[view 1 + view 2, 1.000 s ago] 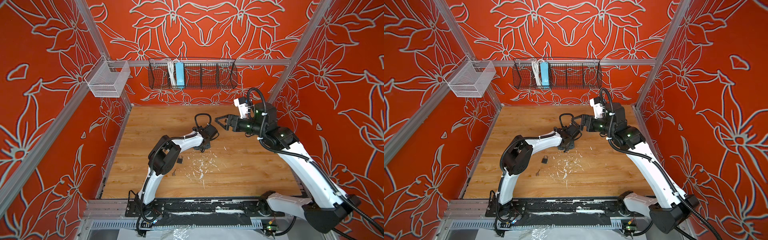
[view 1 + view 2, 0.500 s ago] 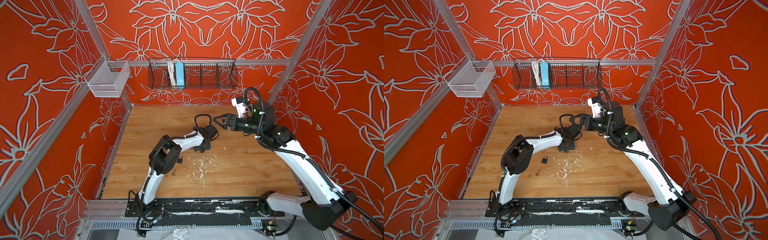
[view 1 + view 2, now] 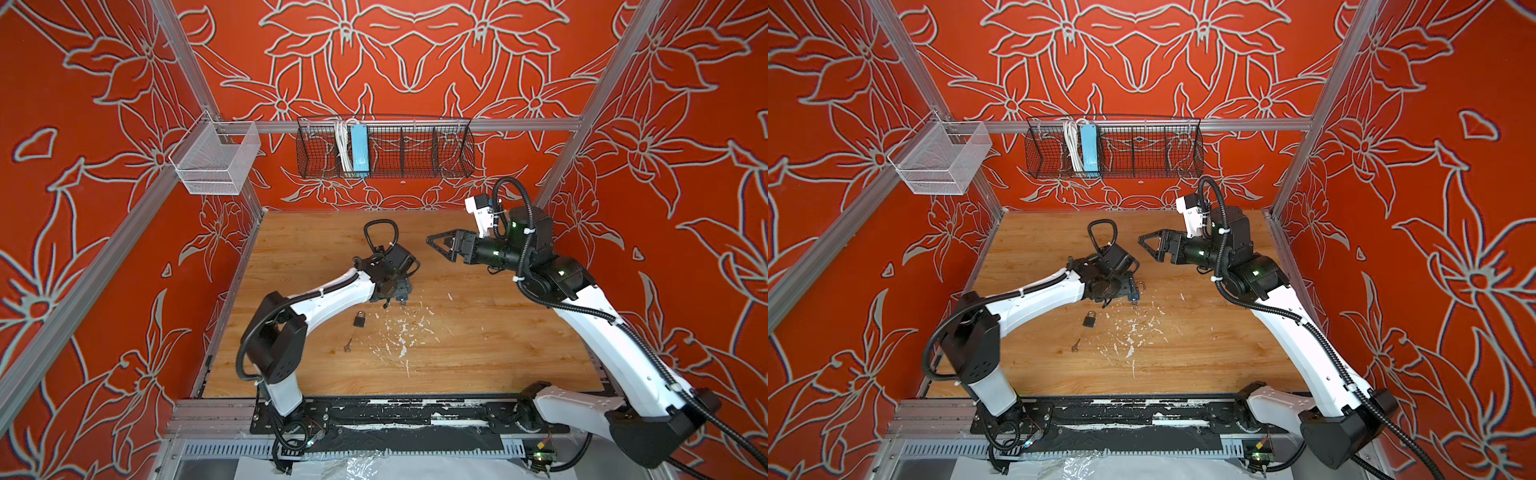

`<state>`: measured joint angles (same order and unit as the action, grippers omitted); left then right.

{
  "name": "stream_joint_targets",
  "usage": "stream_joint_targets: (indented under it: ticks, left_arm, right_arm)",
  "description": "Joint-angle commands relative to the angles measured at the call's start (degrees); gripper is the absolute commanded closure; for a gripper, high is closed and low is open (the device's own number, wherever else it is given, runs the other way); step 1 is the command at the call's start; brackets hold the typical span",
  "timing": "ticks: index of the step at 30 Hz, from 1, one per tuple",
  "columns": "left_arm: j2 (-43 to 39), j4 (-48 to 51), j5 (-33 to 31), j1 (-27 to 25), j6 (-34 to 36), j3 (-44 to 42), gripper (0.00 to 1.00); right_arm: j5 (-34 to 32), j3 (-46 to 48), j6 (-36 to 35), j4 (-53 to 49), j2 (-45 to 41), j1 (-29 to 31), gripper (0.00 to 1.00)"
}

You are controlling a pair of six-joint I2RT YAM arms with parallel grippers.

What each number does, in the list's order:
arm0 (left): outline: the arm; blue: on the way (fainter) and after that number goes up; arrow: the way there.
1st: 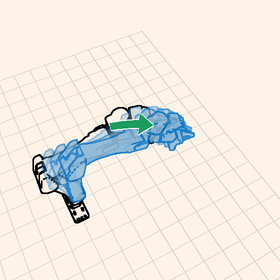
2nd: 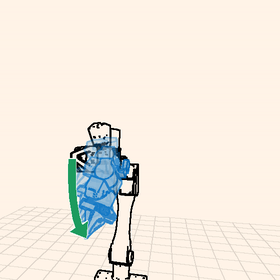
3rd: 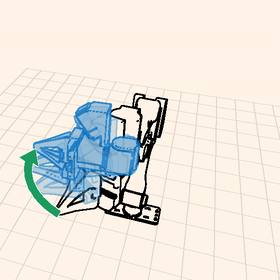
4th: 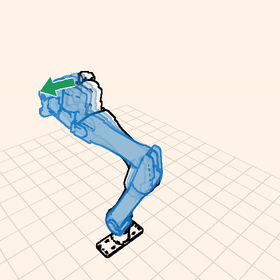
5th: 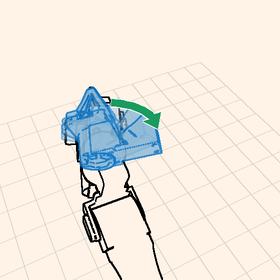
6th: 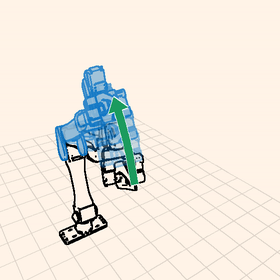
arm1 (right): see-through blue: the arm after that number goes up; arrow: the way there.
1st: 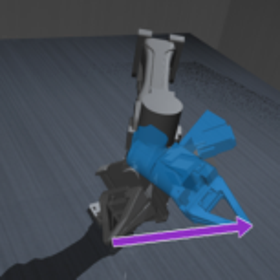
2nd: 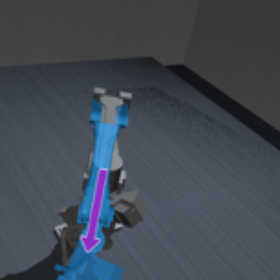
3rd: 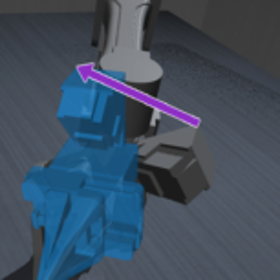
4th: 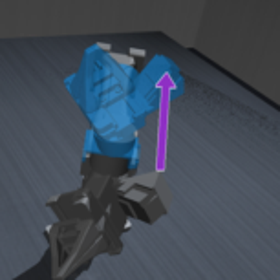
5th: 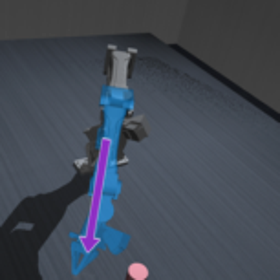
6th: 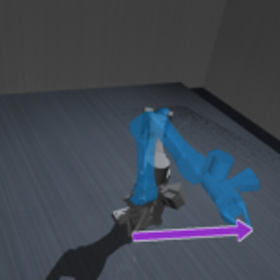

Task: Unlock with the key
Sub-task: 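Set the blue padlock down, open the left gripper while the right withdraws, then reach the right gripper to the loose silver key and grasp it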

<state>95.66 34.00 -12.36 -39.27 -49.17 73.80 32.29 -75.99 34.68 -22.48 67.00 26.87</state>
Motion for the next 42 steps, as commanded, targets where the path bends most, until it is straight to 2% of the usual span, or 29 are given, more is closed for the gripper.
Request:
stream_joint_targets:
  ticks: [1, 9, 14, 22, 30, 42]
  left_arm:
    - [-7.6, -1.2, -1.5, 1.6, -1.7, -5.7, 0.18]
    - [-28.3, 0.7, -1.3, 7.0, 0.3, -20.3, 0.14]
    - [-37.6, 6.2, -1.2, 10.5, 1.3, -25.7, 0.13]
    - [-50.3, 13.3, -0.4, 12.5, 0.6, -29.5, 0.09]
    - [-59.9, 21.0, -0.3, 12.6, -2.8, -29.1, 0.01]
    - [-69.3, 28.4, -3.2, 12.6, -6.5, -29.3, 0.02]
  right_arm:
    - [0.7, 2.7, -2.0, 2.7, -0.9, 1.5, 0.03]
    - [-3.4, 9.0, -10.7, 3.1, 2.2, 10.4, 0.03]
    - [-6.5, 14.5, -15.9, 6.4, 5.2, 17.0, 0.04]
    - [-14.4, 18.2, -26.3, 12.6, 15.0, 28.0, 0.23]
    - [-20.6, 16.0, -33.8, 20.5, 28.7, 36.4, 0.43]
    - [-22.5, 13.7, -40.5, 29.2, 39.5, 41.8, 0.57]
